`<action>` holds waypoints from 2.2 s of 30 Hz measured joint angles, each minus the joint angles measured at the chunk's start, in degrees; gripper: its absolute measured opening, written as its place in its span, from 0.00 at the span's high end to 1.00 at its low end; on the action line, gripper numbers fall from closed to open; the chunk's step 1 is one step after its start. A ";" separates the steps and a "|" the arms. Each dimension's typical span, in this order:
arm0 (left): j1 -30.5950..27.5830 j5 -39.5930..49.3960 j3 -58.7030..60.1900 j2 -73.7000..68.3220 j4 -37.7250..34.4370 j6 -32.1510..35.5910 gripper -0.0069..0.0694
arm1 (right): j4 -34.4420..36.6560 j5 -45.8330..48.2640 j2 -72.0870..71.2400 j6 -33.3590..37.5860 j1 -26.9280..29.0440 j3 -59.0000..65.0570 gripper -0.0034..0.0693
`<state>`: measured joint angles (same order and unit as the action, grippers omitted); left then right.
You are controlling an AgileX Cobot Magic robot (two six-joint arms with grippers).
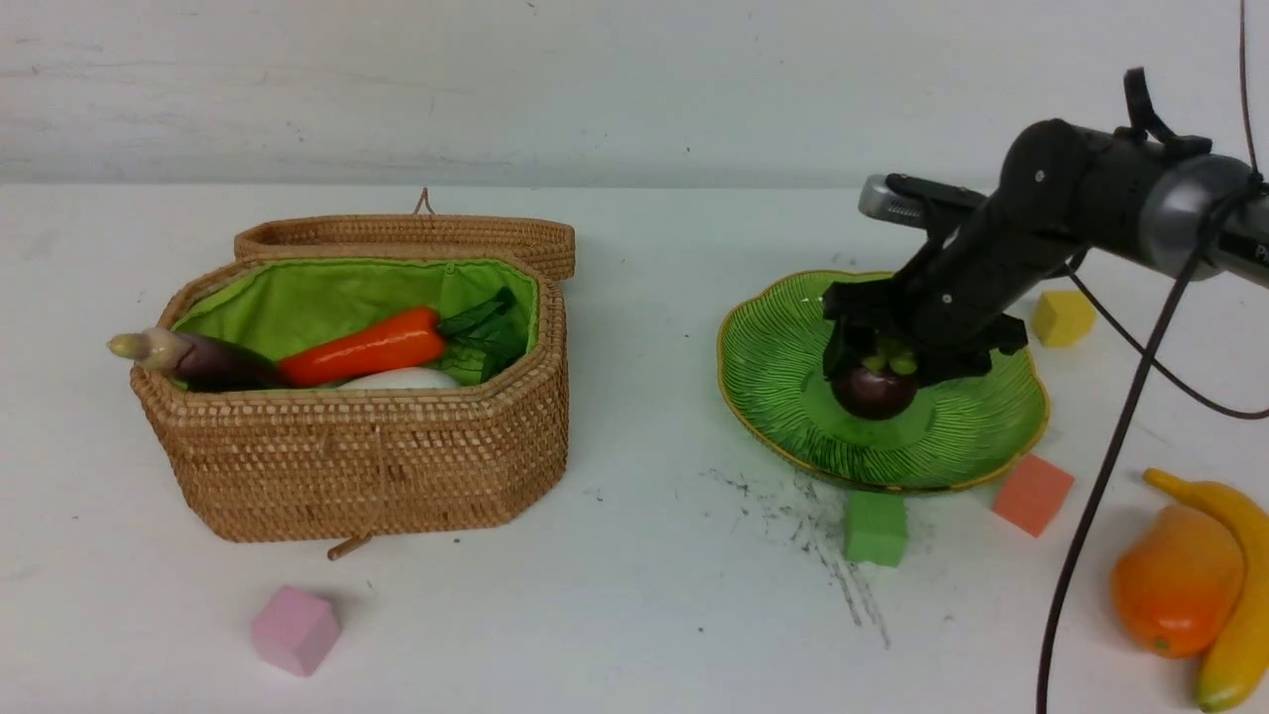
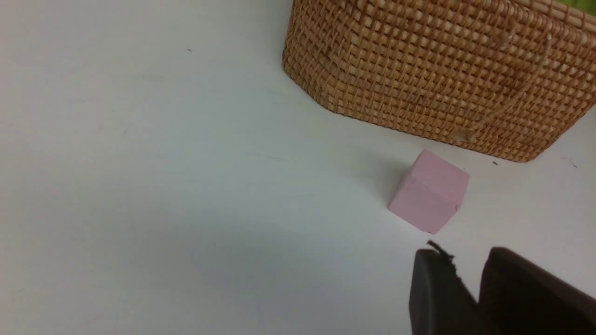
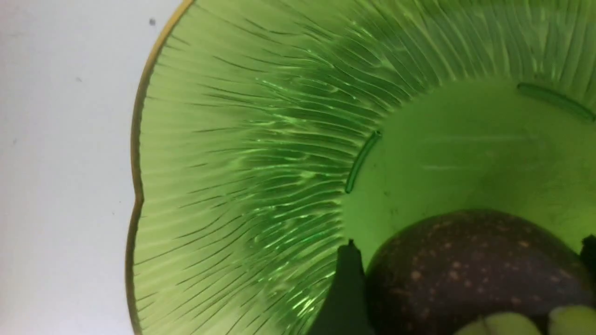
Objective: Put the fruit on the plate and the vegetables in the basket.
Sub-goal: Use the right arm to grab a mangosteen and put it into the right plate, then use the right arm to grab a mango and put it into the right plate
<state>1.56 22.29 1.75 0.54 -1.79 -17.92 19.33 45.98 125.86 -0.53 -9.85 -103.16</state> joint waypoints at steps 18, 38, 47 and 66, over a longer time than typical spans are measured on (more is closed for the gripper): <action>0.00 0.00 0.00 0.00 0.00 0.00 0.72 | -4.41 17.18 -18.60 -1.67 9.03 -0.21 0.09; 0.00 0.00 0.00 0.00 0.00 0.00 0.71 | -0.83 5.69 -29.75 -6.12 24.66 36.23 0.18; 0.00 -0.05 0.00 0.00 0.00 0.00 0.70 | -2.15 5.48 -28.61 -11.01 19.78 38.24 0.16; 0.00 -0.05 0.00 0.00 0.00 0.00 0.69 | -3.72 0.97 -24.07 -12.70 19.43 38.29 0.19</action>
<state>1.56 22.24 1.75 0.54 -1.79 -17.92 15.61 46.96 101.79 -13.23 9.58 -64.87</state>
